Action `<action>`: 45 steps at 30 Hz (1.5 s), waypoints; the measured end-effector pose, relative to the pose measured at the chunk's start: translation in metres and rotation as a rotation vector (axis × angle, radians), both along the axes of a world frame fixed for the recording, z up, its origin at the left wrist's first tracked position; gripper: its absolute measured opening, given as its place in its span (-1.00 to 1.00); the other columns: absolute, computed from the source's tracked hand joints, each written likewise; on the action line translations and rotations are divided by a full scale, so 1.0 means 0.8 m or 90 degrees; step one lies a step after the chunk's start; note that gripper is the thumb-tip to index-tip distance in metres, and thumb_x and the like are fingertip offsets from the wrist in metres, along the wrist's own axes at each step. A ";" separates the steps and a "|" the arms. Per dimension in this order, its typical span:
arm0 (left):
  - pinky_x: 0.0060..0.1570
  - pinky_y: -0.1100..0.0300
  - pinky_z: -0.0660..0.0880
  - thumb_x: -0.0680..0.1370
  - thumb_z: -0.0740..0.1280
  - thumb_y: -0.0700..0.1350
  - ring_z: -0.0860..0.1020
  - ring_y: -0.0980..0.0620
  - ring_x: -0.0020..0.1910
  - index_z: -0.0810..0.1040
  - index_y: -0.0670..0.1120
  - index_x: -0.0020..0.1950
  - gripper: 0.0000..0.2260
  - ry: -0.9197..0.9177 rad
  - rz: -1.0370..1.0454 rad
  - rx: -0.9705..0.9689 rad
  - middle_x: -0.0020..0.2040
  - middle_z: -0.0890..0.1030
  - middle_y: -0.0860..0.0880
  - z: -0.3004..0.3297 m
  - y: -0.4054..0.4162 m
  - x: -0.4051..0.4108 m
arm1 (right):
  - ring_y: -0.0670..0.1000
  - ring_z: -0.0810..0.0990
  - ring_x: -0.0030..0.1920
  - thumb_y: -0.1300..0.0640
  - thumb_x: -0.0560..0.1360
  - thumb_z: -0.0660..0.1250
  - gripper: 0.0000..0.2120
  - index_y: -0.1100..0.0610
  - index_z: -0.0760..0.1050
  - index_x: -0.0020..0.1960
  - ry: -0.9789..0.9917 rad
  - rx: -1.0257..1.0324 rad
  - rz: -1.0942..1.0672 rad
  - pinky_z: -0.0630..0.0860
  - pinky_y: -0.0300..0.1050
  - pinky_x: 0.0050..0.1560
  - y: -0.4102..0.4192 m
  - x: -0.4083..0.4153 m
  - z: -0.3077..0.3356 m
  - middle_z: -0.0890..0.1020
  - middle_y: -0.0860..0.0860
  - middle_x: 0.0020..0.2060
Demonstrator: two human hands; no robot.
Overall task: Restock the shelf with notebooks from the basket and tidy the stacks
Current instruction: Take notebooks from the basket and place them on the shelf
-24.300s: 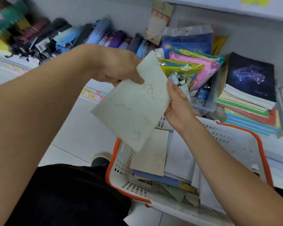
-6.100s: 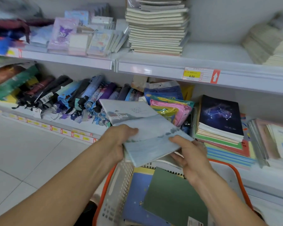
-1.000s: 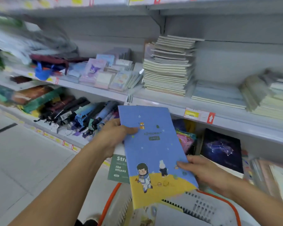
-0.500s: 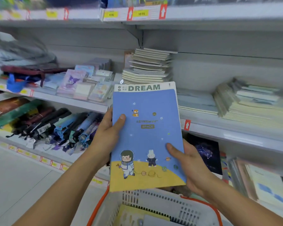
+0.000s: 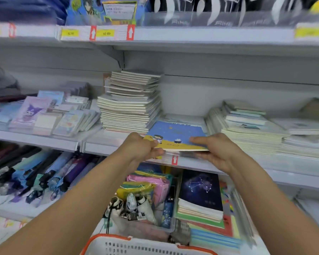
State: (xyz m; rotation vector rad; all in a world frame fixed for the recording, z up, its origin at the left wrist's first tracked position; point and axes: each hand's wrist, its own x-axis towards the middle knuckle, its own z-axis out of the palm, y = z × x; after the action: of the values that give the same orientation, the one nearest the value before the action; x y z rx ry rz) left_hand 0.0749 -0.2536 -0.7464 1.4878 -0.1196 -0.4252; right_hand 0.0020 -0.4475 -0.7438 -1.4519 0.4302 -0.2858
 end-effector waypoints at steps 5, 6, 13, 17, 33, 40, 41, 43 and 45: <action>-0.24 0.24 0.64 0.49 0.33 -0.47 0.65 -0.08 -0.14 0.35 -0.42 0.32 -0.59 -0.003 -0.007 0.046 0.27 0.48 -0.32 0.021 -0.045 0.049 | 0.05 0.50 -0.30 0.41 0.39 0.51 -0.69 0.19 0.39 -0.28 0.040 -0.173 -0.052 0.51 -0.12 -0.24 -0.019 0.012 -0.006 0.51 0.09 -0.39; -0.13 0.22 0.63 0.51 0.30 -0.49 0.62 -0.12 -0.03 0.35 -0.41 0.33 -0.60 0.010 -0.006 0.039 0.32 0.44 -0.32 0.020 -0.053 0.056 | 0.06 0.52 -0.28 0.44 0.41 0.47 -0.71 0.21 0.39 -0.27 0.035 -0.158 -0.059 0.55 -0.17 -0.27 -0.024 0.017 -0.007 0.52 0.11 -0.35; 0.41 -0.01 0.29 0.60 0.13 -0.46 0.32 -0.28 0.42 0.25 -0.42 0.42 -0.62 0.117 0.006 -0.005 0.49 0.21 -0.30 0.009 -0.095 0.087 | 0.08 0.60 -0.08 0.54 0.47 0.31 -0.75 0.48 0.45 0.14 -0.078 0.222 -0.058 0.57 -0.02 0.19 -0.058 0.038 -0.007 0.54 0.22 0.00; 0.39 0.03 0.34 0.59 0.16 -0.44 0.42 -0.14 0.28 0.30 -0.38 0.40 -0.64 0.101 -0.022 -0.035 0.27 0.35 -0.22 0.008 -0.108 0.082 | -0.07 0.49 -0.13 0.46 0.53 0.28 -0.93 0.34 0.45 -0.05 -0.113 0.266 -0.134 0.52 -0.33 -0.10 -0.047 0.039 -0.010 0.43 0.05 -0.11; 0.00 0.28 0.44 0.54 0.36 0.07 0.51 0.16 -0.15 0.61 -0.02 0.16 -0.73 -0.421 -0.460 0.841 0.01 0.67 0.03 -0.161 0.164 -0.079 | 0.11 0.47 0.32 -0.13 0.45 0.50 -0.23 0.14 0.29 0.51 0.490 -0.704 0.742 0.46 -0.03 0.28 0.107 -0.049 -0.374 0.43 0.09 0.41; 0.13 0.17 0.39 0.54 0.27 0.21 0.47 0.03 0.07 0.41 0.01 0.40 -0.51 -0.391 -0.538 0.901 0.24 0.56 0.03 -0.165 0.165 -0.064 | 0.17 0.08 0.56 -0.35 0.01 0.64 0.44 0.09 -0.13 0.59 0.620 -0.779 0.601 0.20 0.25 0.49 0.114 -0.083 -0.527 0.04 0.08 0.57; 0.18 0.15 0.38 0.54 0.26 0.22 0.46 0.01 0.16 0.38 0.02 0.41 -0.50 -0.391 -0.578 0.941 0.30 0.51 0.03 -0.170 0.163 -0.066 | 0.16 0.04 0.57 -0.34 -0.03 0.65 0.47 0.07 -0.14 0.59 0.626 -0.767 0.573 0.21 0.30 0.47 0.111 -0.084 -0.543 0.03 0.06 0.56; 0.23 0.12 0.33 0.55 0.24 0.23 0.42 -0.01 0.30 0.35 0.04 0.45 -0.48 -0.355 -0.650 0.981 0.39 0.43 0.05 -0.178 0.157 -0.072 | 0.16 0.06 0.57 -0.38 -0.13 0.63 0.51 0.05 -0.11 0.57 0.626 -0.767 0.530 0.23 0.29 0.46 0.103 -0.083 -0.561 0.04 0.05 0.56; 0.24 0.12 0.32 0.56 0.23 0.24 0.39 0.00 0.35 0.33 0.06 0.46 -0.48 -0.351 -0.668 0.978 0.41 0.40 0.07 -0.179 0.150 -0.074 | 0.16 0.30 0.46 -0.40 -0.15 0.61 0.35 0.09 0.14 0.47 0.601 -0.823 0.499 0.39 0.14 0.37 0.103 -0.077 -0.551 0.28 0.10 0.46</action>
State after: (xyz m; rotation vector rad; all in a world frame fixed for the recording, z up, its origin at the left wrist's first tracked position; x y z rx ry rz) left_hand 0.0156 -0.1334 -0.8895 2.9811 -1.2800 -1.0490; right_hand -0.0598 -0.3648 -1.1848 -2.8629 0.3676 0.9933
